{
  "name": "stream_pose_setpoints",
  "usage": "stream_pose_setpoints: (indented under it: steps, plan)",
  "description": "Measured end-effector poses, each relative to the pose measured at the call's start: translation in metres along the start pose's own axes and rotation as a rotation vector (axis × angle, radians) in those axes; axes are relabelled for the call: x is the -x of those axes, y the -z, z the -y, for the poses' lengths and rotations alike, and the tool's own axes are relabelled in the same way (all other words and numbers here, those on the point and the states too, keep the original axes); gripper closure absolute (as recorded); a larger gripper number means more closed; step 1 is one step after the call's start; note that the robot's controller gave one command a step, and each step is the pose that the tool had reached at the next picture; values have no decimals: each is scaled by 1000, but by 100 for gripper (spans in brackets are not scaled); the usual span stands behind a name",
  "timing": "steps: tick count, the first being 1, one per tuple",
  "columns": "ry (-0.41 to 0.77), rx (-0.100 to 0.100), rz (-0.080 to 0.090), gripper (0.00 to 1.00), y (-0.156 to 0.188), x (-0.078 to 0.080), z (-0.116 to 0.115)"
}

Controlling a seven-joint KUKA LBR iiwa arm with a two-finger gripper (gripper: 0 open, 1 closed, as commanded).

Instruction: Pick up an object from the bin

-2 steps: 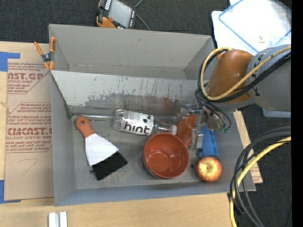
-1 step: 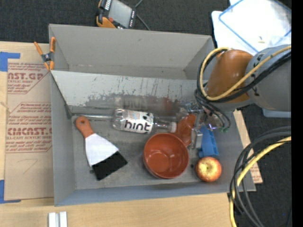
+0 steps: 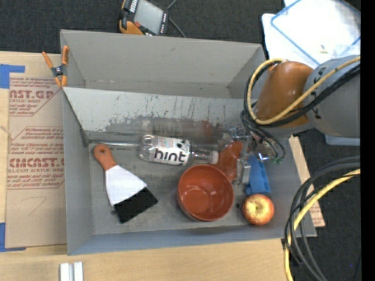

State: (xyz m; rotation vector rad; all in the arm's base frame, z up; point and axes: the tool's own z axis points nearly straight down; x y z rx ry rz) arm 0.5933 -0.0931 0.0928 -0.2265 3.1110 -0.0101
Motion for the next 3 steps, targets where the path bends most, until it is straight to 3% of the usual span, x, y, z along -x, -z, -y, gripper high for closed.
stream_pose_setpoints:
  steps: [1, 2, 3]
  plan:
    - [0, 0, 0, 0, 0, 0, 0]
    - [0, 0, 0, 100, 0, 0, 0]
    - [0, 0, 0, 100, 0, 0, 0]
